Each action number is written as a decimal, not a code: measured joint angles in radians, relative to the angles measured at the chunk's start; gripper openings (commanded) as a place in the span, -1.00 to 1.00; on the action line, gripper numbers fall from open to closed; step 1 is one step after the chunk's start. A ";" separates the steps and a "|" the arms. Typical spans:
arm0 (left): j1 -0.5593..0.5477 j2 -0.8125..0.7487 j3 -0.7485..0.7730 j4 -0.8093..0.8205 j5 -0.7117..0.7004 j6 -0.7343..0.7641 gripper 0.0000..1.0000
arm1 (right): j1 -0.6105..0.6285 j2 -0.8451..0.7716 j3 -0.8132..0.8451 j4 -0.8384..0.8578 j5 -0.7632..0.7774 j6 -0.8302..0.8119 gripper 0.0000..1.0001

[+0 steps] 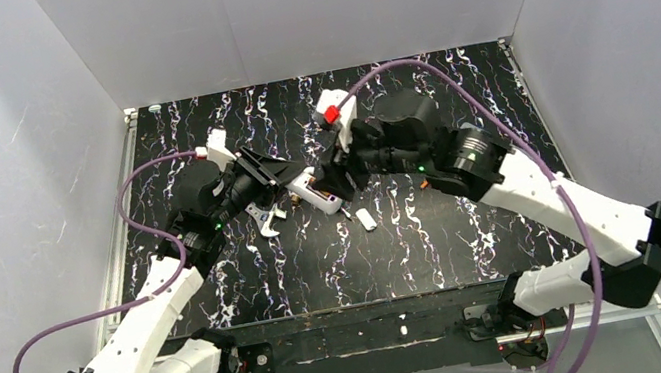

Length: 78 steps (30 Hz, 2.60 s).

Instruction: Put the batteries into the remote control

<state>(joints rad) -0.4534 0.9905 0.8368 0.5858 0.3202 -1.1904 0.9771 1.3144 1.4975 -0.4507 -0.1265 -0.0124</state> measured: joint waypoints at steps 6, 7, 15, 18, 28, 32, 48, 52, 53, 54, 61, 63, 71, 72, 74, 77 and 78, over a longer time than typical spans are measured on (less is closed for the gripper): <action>0.000 0.024 0.000 0.039 0.079 -0.035 -1.00 | -0.016 -0.170 -0.179 0.066 -0.162 -0.245 0.21; 0.000 0.029 0.000 0.040 0.096 -0.042 -1.00 | -0.027 -0.202 -0.218 0.072 -0.201 -0.282 0.18; -0.001 0.072 0.011 0.046 0.228 -0.086 -1.00 | -0.208 -0.285 -0.297 0.088 -0.531 -0.430 0.08; -0.008 0.075 0.011 0.047 0.256 -0.097 -1.00 | -0.270 -0.285 -0.299 0.103 -0.660 -0.434 0.07; -0.077 0.093 0.011 0.046 0.304 -0.104 -1.00 | -0.329 -0.219 -0.300 0.184 -0.869 -0.409 -0.17; -0.098 0.113 0.016 0.047 0.314 -0.100 -1.00 | -0.329 -0.206 -0.317 0.227 -0.880 -0.414 -0.16; -0.111 0.122 0.049 0.036 0.325 -0.072 -1.00 | -0.329 -0.135 -0.329 0.269 -1.016 -0.443 -0.09; -0.112 0.124 0.049 0.036 0.327 -0.069 -1.00 | -0.329 -0.127 -0.329 0.267 -1.044 -0.449 -0.11; -0.112 0.126 0.049 0.036 0.327 -0.069 -1.00 | -0.329 -0.125 -0.329 0.267 -1.050 -0.452 -0.11; -0.112 0.127 0.049 0.036 0.327 -0.068 -1.00 | -0.329 -0.123 -0.329 0.267 -1.056 -0.455 -0.11; -0.112 0.130 0.049 0.036 0.329 -0.067 -1.00 | -0.329 -0.103 -0.329 0.258 -1.063 -0.472 -0.12; -0.112 0.130 0.049 0.037 0.331 -0.067 -1.00 | -0.329 -0.098 -0.329 0.255 -1.063 -0.479 -0.12; -0.112 0.134 0.049 0.038 0.340 -0.067 -1.00 | -0.329 -0.092 -0.329 0.242 -1.062 -0.498 -0.15; -0.112 0.134 0.049 0.038 0.340 -0.067 -1.00 | -0.329 -0.090 -0.329 0.242 -1.062 -0.501 -0.16; -0.112 0.134 0.049 0.038 0.341 -0.067 -1.00 | -0.329 -0.085 -0.329 0.241 -1.061 -0.506 -0.17; -0.112 0.134 0.049 0.039 0.342 -0.067 -1.00 | -0.329 -0.077 -0.329 0.241 -1.059 -0.515 -0.18; -0.112 0.134 0.049 0.039 0.343 -0.067 -1.00 | -0.329 -0.076 -0.329 0.240 -1.058 -0.515 -0.18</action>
<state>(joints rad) -0.5652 1.1248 0.8860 0.6247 0.6628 -1.2572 0.6479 1.2388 1.1683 -0.2104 -1.1843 -0.5278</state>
